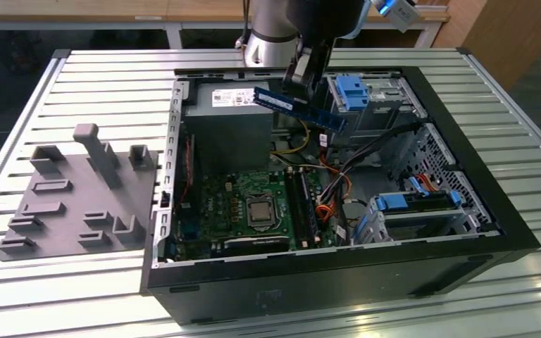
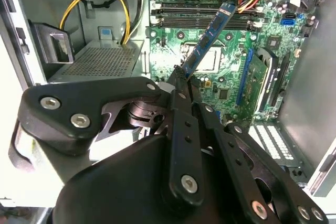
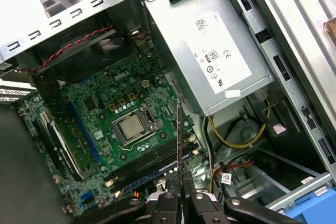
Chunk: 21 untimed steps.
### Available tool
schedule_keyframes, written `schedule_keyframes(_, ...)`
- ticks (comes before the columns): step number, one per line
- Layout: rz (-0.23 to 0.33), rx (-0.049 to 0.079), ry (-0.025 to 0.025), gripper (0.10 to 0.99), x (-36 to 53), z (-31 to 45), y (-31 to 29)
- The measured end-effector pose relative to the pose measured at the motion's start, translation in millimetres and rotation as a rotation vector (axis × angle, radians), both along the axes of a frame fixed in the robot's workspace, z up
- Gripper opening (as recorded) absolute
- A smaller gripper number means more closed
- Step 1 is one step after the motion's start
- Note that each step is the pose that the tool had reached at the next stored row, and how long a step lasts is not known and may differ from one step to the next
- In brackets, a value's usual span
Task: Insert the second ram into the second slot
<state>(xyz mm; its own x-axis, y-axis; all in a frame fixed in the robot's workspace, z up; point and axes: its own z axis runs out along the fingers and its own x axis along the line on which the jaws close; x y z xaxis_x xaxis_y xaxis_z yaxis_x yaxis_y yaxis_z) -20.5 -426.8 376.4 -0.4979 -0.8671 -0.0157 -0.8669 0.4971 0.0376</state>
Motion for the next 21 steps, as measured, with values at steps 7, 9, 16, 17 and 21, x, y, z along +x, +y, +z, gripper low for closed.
schedule_keyframes(7, -0.034, 0.000, 0.0000, 0.137, 0.0, 0.0, 0.0)
schedule_keyframes(9, -0.043, 0.000, 0.0000, 0.137, 0.0, 0.0, 0.0)
schedule_keyframes(16, -0.073, 0.000, 0.0000, 0.137, 0.0, 0.0, 0.0)
schedule_keyframes(17, -0.077, 0.000, 0.0000, 0.137, 0.0, 0.0, 0.0)
schedule_keyframes(21, -0.094, 0.000, 0.0000, 0.137, 0.0, 0.0, 0.0)
